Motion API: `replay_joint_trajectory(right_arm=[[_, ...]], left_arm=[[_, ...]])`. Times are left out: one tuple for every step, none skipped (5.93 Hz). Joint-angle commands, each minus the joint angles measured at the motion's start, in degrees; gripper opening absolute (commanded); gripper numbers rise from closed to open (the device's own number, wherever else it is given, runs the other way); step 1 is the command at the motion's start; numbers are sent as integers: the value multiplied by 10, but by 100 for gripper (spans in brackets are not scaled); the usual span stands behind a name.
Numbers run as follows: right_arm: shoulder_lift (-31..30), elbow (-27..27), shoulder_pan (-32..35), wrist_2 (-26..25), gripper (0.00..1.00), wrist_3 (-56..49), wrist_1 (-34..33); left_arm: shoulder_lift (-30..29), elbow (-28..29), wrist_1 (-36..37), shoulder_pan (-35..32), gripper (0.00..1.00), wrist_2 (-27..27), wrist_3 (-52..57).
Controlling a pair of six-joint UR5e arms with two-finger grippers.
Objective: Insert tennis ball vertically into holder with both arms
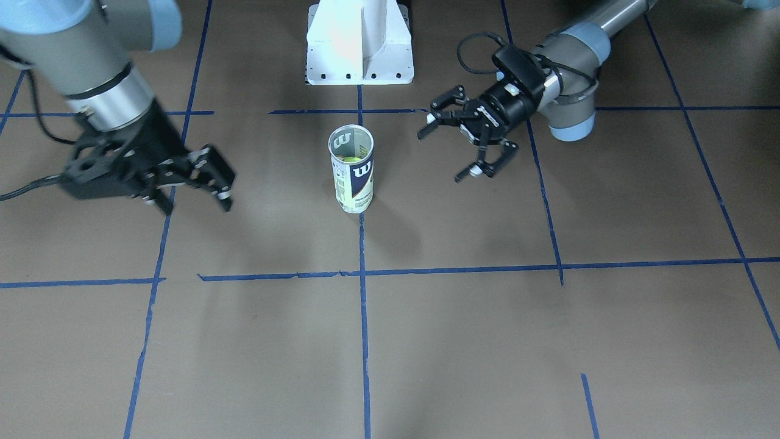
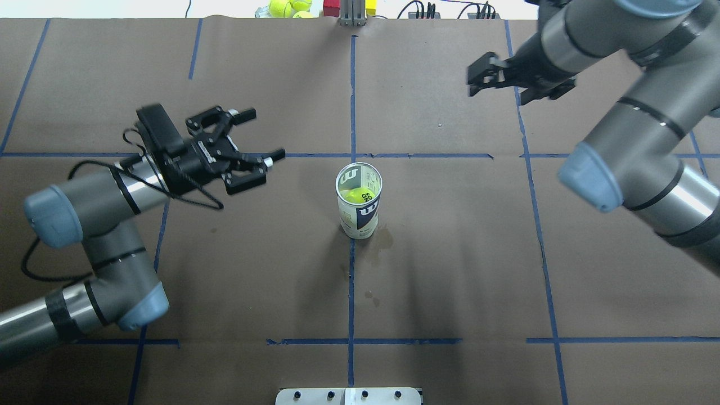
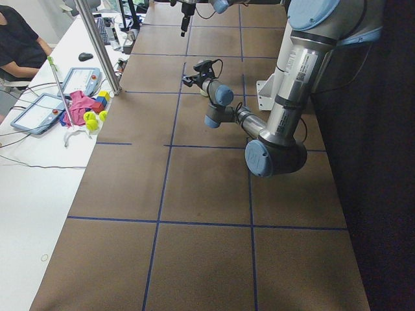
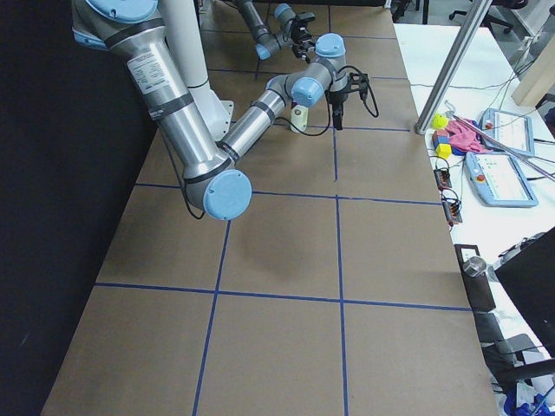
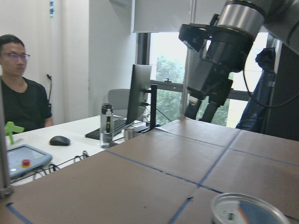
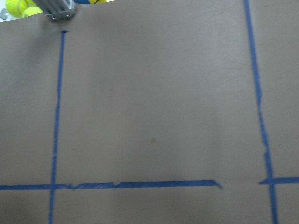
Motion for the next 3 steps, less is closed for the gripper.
replay_joint_trajectory(right_arm=[[-41, -54, 89, 28, 99, -145, 2], [-70, -72, 126, 46, 99, -194, 5], [-89, -100, 162, 64, 99, -253, 5]], left_arm=[[0, 51, 85, -69, 99, -4, -24], [2, 101, 114, -113, 99, -57, -25], [2, 130, 196, -187, 99, -174, -23]])
